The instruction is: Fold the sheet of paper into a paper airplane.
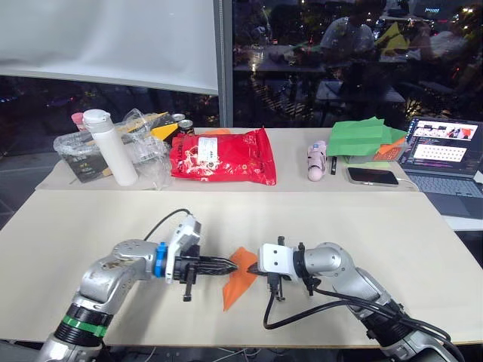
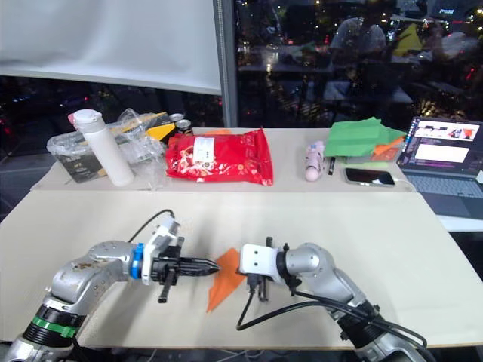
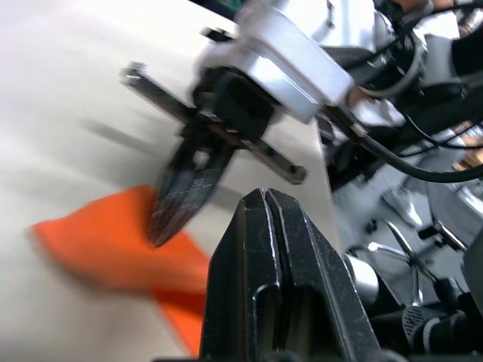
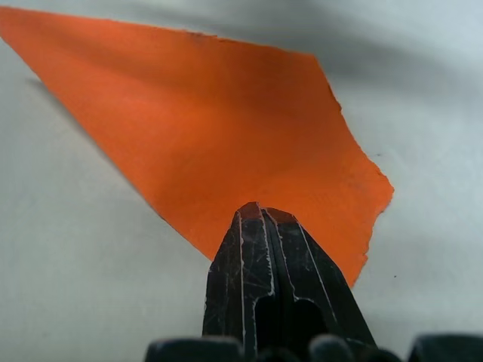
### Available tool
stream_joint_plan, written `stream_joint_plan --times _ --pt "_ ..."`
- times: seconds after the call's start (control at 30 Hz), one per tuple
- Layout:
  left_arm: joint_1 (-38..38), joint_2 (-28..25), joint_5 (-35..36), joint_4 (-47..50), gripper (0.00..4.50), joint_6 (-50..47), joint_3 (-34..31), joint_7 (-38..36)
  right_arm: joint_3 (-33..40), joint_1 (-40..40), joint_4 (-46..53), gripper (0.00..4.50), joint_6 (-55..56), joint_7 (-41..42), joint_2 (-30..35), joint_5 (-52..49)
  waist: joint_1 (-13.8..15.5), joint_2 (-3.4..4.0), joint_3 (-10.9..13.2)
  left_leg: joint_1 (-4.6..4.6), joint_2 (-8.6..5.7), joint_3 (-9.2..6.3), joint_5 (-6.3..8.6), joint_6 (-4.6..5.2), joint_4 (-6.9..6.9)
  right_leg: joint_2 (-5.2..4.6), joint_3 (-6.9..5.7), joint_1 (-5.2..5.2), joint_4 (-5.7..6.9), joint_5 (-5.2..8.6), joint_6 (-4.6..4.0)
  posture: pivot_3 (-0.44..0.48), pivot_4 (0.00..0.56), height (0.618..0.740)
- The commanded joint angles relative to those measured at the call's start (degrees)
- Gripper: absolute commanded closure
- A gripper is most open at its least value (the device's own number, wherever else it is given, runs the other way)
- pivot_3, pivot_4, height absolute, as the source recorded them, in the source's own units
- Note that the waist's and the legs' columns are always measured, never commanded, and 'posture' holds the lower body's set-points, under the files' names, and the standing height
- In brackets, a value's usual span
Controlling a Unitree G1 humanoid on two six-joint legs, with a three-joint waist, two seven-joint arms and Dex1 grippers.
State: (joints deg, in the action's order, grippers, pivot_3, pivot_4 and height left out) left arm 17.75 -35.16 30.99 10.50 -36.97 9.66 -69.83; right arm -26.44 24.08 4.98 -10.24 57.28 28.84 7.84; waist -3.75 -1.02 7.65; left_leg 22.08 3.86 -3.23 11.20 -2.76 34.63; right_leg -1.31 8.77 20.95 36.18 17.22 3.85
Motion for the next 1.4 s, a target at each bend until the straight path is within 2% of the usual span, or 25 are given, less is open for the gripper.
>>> stream_joint_plan --times 0.03,0.23,0.47,0.87,1.03,1.27,1.4 --pt "-1.25 0.05 -7.08 -2.72 4.48 4.75 4.24 3.14 0.27 0.65 0.45 4.44 0.41 -0.02 0.2 0.12 -0.12 0.0 0.0 -0.01 0.0 0.0 0.0 0.0 0.0 0.0 0.0 0.0 0.01 0.0 0.0 0.0 0.15 0.712" --pt "-4.28 0.02 -13.85 -8.41 4.48 9.36 7.62 6.07 1.47 0.56 1.71 4.44 -0.29 -0.18 0.84 -0.48 -0.02 -0.01 -0.01 -0.02 0.01 -0.01 0.0 0.0 -0.02 0.0 0.0 0.05 0.02 0.0 -0.01 0.0 0.15 0.712" --pt "-6.49 -0.09 -13.04 -7.23 4.48 8.71 7.12 7.02 4.19 2.24 3.28 4.44 -1.25 -0.08 1.17 -2.44 0.14 0.02 -0.03 -0.11 0.0 0.02 0.0 0.0 0.02 -0.02 0.01 0.08 -0.02 0.01 -0.03 0.0 0.15 0.712" --pt "-9.88 -0.02 -12.29 -2.52 4.48 5.14 6.66 10.03 3.61 8.41 -10.61 4.44 4.39 -2.97 0.77 1.6 -0.06 0.04 -0.04 -0.1 0.0 0.02 0.0 0.0 -0.01 -0.02 0.02 -0.07 -0.03 0.0 -0.02 0.0 0.15 0.712" --pt "-10.5 -0.19 -12.05 -1.81 4.48 4.64 6.43 10.5 3.42 10.14 -13.57 4.44 5.95 -1.71 1.13 2.02 -0.26 0.04 -0.04 -0.12 0.0 0.03 0.0 0.0 -0.01 -0.02 0.02 -0.09 -0.02 0.0 -0.02 0.0 0.15 0.712" --pt "-9.11 0.74 -13.28 -3.89 4.48 5.74 7.4 11.15 0.34 5.11 -9.49 4.44 5.07 6.38 3.35 0.2 -0.01 0.08 -0.13 -0.16 0.0 0.01 0.0 0.0 -0.03 -0.02 0.01 -0.17 -0.05 0.01 -0.03 0.0 0.15 0.712" --pt "-8.39 0.45 -13.67 -4.49 4.48 6.18 8.09 10.73 0.77 1.72 -5.15 4.44 2.37 7.83 4.53 -0.84 0.16 0.16 -0.24 -0.3 -0.01 0.01 0.03 0.01 -0.02 -0.03 0.01 -0.36 -0.11 0.06 -0.07 0.0 0.15 0.712"
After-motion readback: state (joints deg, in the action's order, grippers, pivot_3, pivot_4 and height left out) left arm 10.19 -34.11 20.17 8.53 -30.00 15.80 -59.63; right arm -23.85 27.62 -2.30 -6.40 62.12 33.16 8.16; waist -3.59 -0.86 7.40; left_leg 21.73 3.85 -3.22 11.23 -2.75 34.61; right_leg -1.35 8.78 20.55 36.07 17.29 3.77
